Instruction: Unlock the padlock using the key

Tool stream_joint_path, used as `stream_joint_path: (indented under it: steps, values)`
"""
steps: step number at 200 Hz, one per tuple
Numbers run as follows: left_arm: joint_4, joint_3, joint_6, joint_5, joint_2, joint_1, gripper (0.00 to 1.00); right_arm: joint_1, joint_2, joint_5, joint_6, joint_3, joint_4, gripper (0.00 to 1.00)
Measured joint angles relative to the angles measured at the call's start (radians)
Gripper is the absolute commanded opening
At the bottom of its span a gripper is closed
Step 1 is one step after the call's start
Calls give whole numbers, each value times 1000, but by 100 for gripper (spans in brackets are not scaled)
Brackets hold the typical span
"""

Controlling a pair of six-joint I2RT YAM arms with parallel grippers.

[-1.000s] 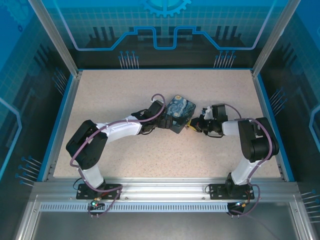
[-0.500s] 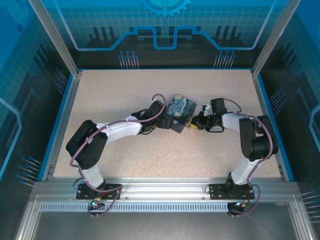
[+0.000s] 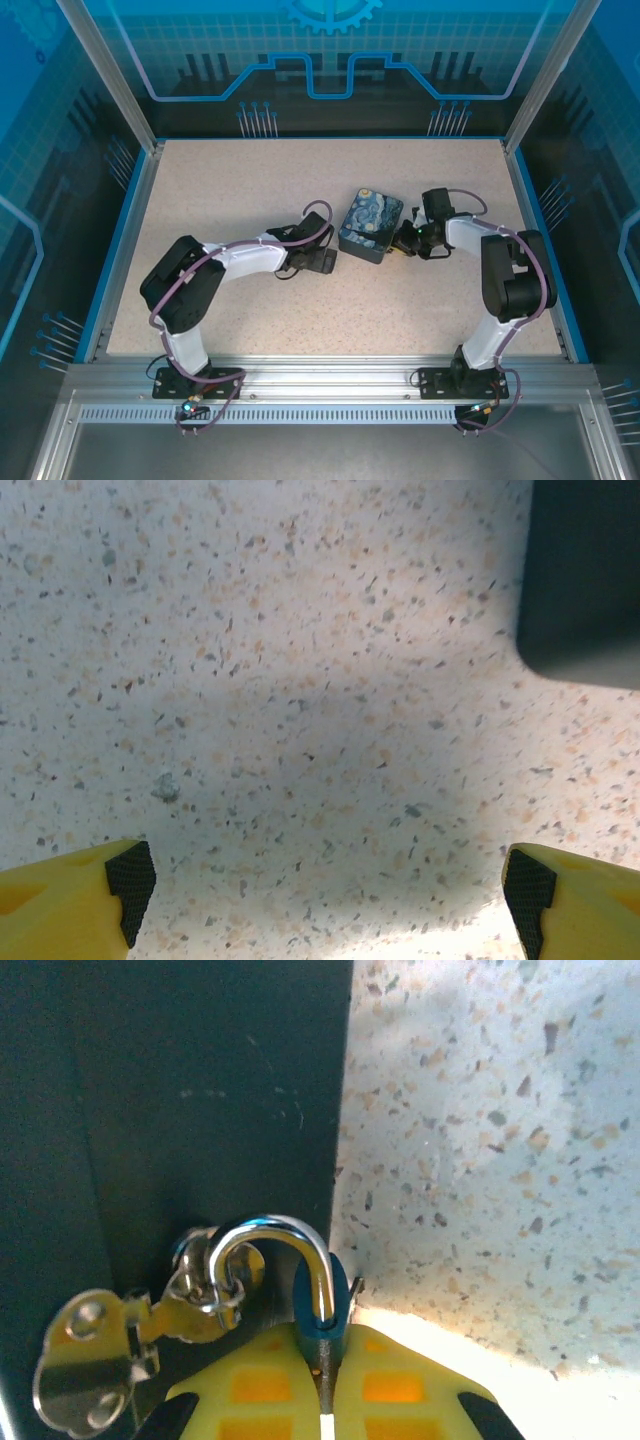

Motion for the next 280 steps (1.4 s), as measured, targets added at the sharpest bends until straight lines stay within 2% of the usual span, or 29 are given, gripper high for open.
stream_joint_path:
  steps: [47,95,129,213,280]
  values:
    - [-14,0,0,-1,-8,0,94,0,1,-11,-8,-2,4,0]
    - [-31,-2,-4,8,-113,-1,95,0,-25,-42,-15,-48,24,0]
    - [-63,59,-4,13,-119,-15,96,11,-38,-56,-11,-68,44,0]
    - [-91,187,-4,12,-8,-67,96,88,-122,-75,6,-137,74,0]
    - [-127,265,-27,-77,66,-89,98,82,-101,-69,14,-155,118,0]
